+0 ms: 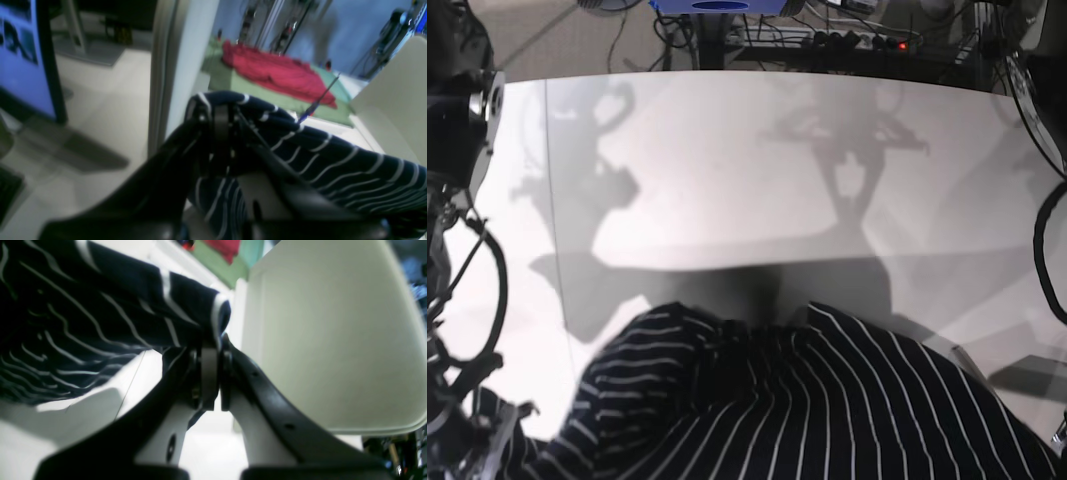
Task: Layout the t-shirt on the table in an organized manner, then fold the t-shirt properly
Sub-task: 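Lift the shirt high with both grippers and shake it out, then lower the held shirt flat onto the table with both grippers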
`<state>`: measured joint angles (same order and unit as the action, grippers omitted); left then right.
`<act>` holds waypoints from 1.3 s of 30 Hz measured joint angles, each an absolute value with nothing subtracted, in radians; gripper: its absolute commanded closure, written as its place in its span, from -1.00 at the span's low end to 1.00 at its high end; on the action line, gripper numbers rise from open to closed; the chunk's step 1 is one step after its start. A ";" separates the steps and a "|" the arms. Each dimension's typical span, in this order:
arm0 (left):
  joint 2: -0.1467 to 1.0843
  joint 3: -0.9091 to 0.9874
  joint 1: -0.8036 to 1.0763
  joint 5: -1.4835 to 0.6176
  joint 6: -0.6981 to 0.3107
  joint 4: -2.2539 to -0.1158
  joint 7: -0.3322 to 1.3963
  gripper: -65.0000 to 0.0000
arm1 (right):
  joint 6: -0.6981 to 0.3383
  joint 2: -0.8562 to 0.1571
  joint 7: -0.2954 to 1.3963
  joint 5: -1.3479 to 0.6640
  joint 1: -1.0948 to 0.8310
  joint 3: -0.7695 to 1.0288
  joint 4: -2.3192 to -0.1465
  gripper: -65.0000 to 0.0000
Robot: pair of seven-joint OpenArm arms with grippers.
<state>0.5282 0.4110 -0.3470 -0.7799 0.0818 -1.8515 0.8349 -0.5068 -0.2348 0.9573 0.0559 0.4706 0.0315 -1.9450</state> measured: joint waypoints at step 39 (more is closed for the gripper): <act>0.446 -0.141 -1.096 -0.761 0.097 -1.201 0.522 1.00 | -0.510 -0.364 0.310 0.076 1.274 -0.250 -0.896 1.00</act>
<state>0.4461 -0.1410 -1.0962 -0.7609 0.0967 -1.2015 0.5220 -0.5102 -0.3641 0.3103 0.0765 1.2739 -0.2497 -0.8959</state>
